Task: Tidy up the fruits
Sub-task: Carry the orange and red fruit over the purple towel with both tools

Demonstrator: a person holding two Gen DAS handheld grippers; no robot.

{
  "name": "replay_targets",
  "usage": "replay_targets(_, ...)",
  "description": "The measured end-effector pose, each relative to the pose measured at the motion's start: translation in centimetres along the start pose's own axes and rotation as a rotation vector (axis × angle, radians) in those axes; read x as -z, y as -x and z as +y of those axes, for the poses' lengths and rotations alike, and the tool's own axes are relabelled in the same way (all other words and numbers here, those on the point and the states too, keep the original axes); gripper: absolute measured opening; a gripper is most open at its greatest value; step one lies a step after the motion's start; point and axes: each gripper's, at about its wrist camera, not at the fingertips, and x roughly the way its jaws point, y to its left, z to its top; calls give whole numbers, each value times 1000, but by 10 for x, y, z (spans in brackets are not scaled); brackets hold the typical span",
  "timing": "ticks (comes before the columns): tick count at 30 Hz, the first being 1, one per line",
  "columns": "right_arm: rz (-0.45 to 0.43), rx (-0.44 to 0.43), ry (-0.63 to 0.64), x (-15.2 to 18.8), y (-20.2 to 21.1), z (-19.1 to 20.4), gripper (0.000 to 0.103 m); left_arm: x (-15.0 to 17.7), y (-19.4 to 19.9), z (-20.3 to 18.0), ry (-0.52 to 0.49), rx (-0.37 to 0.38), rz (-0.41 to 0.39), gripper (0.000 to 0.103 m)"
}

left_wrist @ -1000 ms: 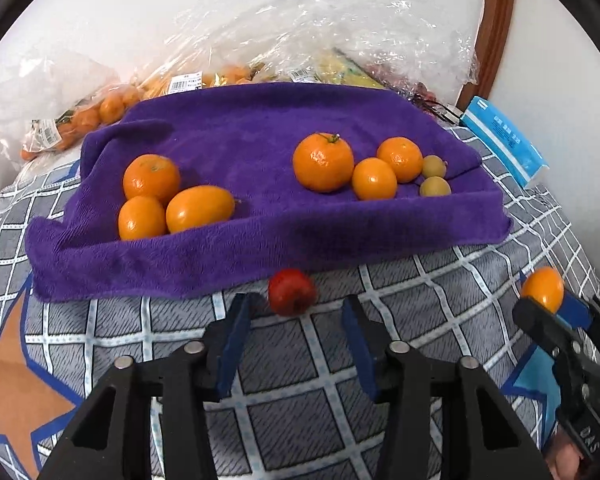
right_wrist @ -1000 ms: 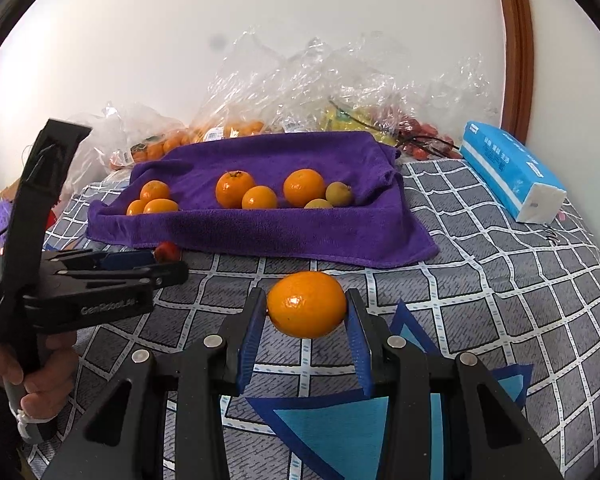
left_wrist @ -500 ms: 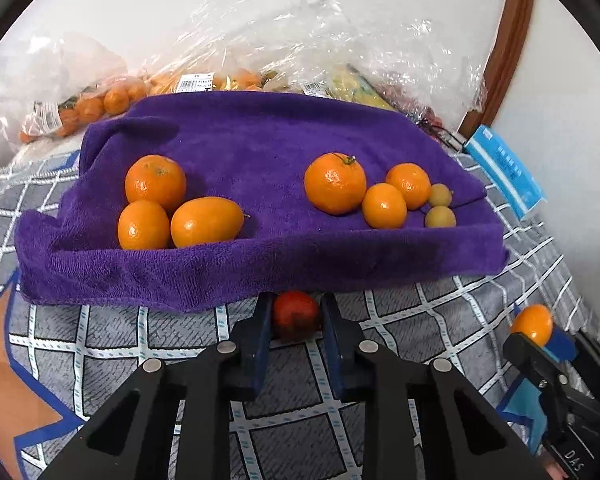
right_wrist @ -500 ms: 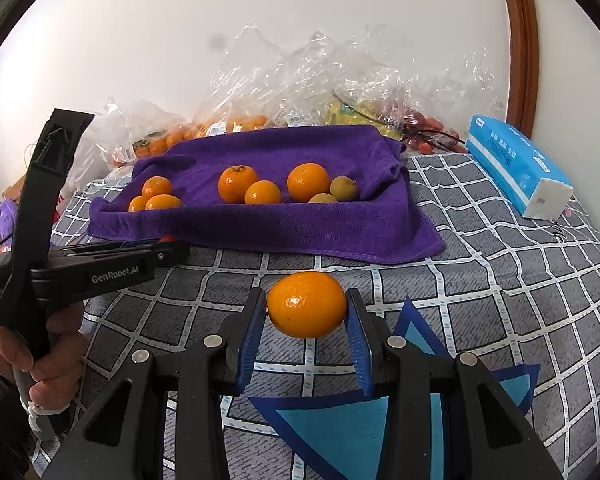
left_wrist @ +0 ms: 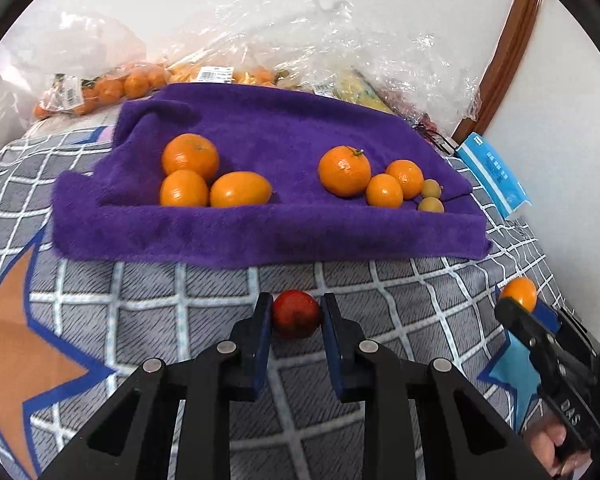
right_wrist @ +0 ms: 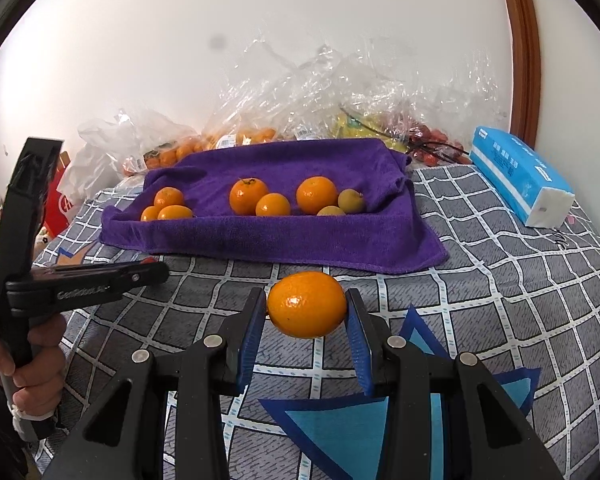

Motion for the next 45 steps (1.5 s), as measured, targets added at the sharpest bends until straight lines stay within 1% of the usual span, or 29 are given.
replay_targets(9,-39,-19,-18,0,7,1,40,9,21,13,45,4,-5,23)
replay_targets(12,-44,5,6,-3,11,7,40,9,27,13,42,-5,-16,23)
replay_targets(20,-83,13,97,-24,29,31,40,-2,48,19,69,22,-61,23)
replay_targets(23,-98,-3,107,-35,32,37,40,-11,55,20,73,25,-71,23)
replay_targets(27,-113,-13,95,-53,34,40,40,-25,62,22,66,3,-93,23)
replay_targets(35,-142,-4,47,-92,24,33,40,-60,67,29,72,-21,-145,23)
replay_targets(41,-160,7,31,-117,8,24,40,-84,61,36,86,-32,-170,23)
replay_targets(45,-159,6,11,-129,-6,16,40,-93,50,45,111,-29,-163,23)
